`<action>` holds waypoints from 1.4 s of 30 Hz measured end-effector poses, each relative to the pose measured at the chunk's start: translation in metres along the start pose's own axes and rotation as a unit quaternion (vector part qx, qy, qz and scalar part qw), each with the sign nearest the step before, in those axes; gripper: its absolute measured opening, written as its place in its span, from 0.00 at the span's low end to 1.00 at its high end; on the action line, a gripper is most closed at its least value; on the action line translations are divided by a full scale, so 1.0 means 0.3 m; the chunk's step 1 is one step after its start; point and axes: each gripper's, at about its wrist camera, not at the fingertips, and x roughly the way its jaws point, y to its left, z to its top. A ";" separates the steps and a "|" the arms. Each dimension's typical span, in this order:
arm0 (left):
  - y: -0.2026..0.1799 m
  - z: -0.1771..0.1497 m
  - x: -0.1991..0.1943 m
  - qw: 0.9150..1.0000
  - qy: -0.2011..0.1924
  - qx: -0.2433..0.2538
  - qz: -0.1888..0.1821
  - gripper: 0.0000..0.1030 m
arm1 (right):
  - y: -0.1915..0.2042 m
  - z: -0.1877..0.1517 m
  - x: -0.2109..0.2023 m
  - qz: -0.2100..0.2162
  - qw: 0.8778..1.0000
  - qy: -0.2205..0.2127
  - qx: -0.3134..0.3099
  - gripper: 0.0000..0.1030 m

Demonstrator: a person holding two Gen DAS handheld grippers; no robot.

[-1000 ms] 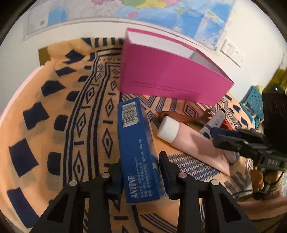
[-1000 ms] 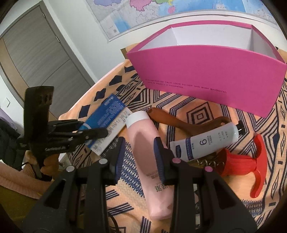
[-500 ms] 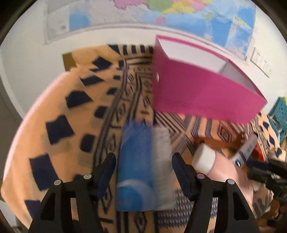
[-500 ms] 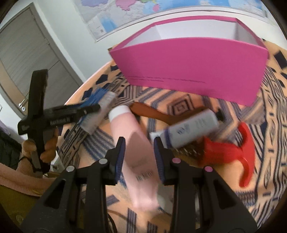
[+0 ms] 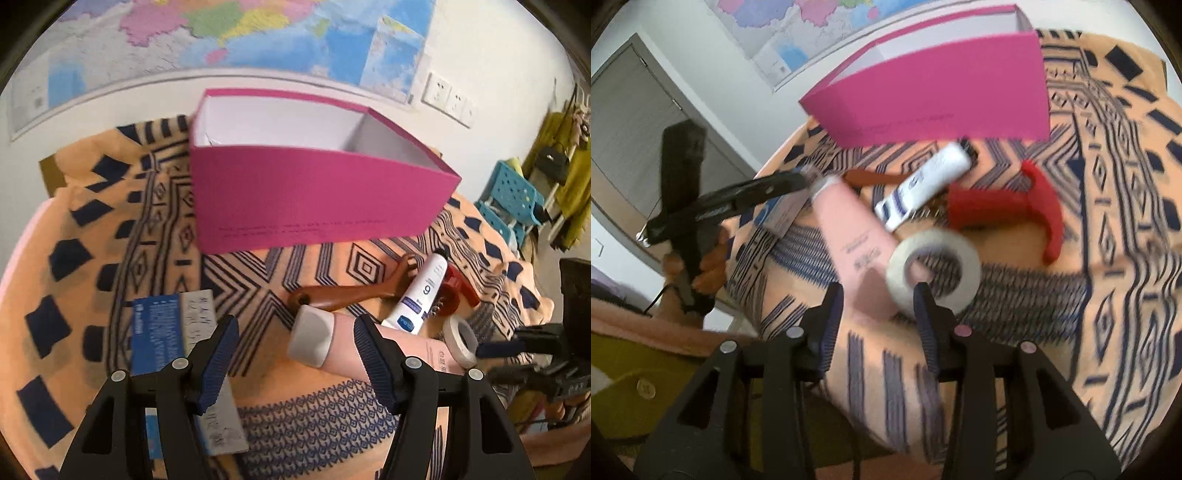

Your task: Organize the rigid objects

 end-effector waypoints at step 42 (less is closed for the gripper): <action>-0.040 -0.004 0.035 0.998 0.039 0.042 -0.028 0.64 | -0.035 -0.062 0.031 0.006 0.995 -0.019 0.093 0.40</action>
